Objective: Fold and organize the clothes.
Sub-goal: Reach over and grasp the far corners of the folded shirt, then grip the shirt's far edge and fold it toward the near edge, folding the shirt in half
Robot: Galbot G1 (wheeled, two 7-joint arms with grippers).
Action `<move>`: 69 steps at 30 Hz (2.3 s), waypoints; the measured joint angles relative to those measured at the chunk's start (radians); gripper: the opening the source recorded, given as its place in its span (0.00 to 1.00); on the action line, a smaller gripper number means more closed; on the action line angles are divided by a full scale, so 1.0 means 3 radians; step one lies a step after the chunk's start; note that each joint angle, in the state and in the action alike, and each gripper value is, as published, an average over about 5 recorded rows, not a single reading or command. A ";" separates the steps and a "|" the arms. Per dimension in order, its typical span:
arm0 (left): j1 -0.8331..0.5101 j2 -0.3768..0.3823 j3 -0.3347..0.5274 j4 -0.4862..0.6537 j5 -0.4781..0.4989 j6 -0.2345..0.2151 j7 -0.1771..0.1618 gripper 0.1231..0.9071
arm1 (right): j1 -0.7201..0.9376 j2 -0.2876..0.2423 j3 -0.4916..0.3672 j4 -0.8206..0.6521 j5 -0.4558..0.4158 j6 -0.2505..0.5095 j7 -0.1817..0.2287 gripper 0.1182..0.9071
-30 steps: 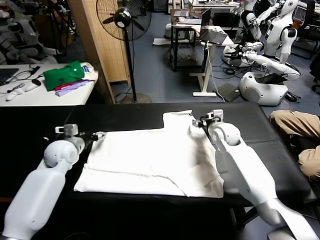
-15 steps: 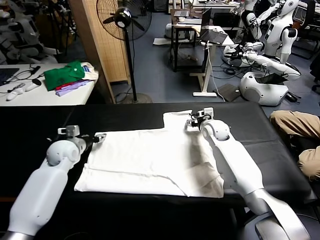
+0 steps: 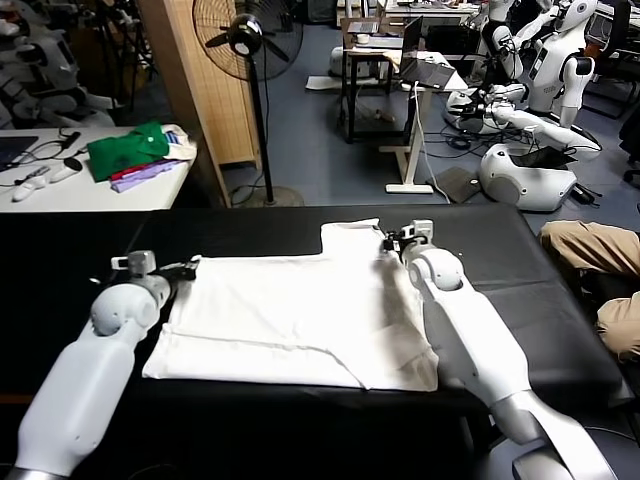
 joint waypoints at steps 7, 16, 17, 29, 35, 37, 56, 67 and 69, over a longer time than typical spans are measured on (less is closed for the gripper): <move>0.0176 0.0007 -0.0044 -0.0181 0.0078 -0.0011 0.0016 0.02 | 0.0033 0.0037 -0.0030 -0.0064 -0.0301 -0.0063 -0.0150 0.24; 0.0261 0.0016 -0.0058 -0.0255 0.0097 0.0001 0.0017 0.02 | 0.0211 0.0104 -0.0077 -0.0275 -0.0263 -0.0203 -0.0152 0.80; 0.0258 0.0016 -0.0057 -0.0253 0.0098 0.0002 0.0017 0.02 | 0.0228 0.0117 -0.0069 -0.0304 -0.0233 -0.0223 -0.0147 0.83; 0.0201 -0.0007 -0.0012 -0.0183 0.0115 0.0002 0.0024 0.02 | 0.0295 0.0171 -0.0032 -0.0517 -0.0067 -0.0293 -0.0166 0.14; 0.0208 -0.0003 -0.0011 -0.0175 0.0119 -0.0001 0.0031 0.02 | 0.0281 0.0191 -0.0002 -0.0530 -0.0045 -0.0199 -0.0222 0.00; 0.0216 -0.0002 -0.0018 -0.0176 0.0119 -0.0004 0.0032 0.02 | 0.0258 0.0189 0.0019 -0.0505 -0.0015 -0.0116 -0.0258 0.00; 0.0698 0.0199 -0.0361 -0.0813 0.0129 -0.0123 -0.0024 0.02 | -0.0942 -0.0585 0.0392 0.1371 0.0535 -0.0153 -0.0151 0.00; 0.1359 0.0439 -0.0677 -0.1395 0.0119 -0.0160 -0.0128 0.02 | -0.1618 -0.0887 0.0513 0.2264 0.0629 -0.0622 0.0283 0.00; 0.1499 0.0451 -0.0744 -0.1507 0.0143 -0.0163 -0.0148 0.02 | -0.1756 -0.0912 0.0553 0.2381 0.0598 -0.0678 0.0288 0.00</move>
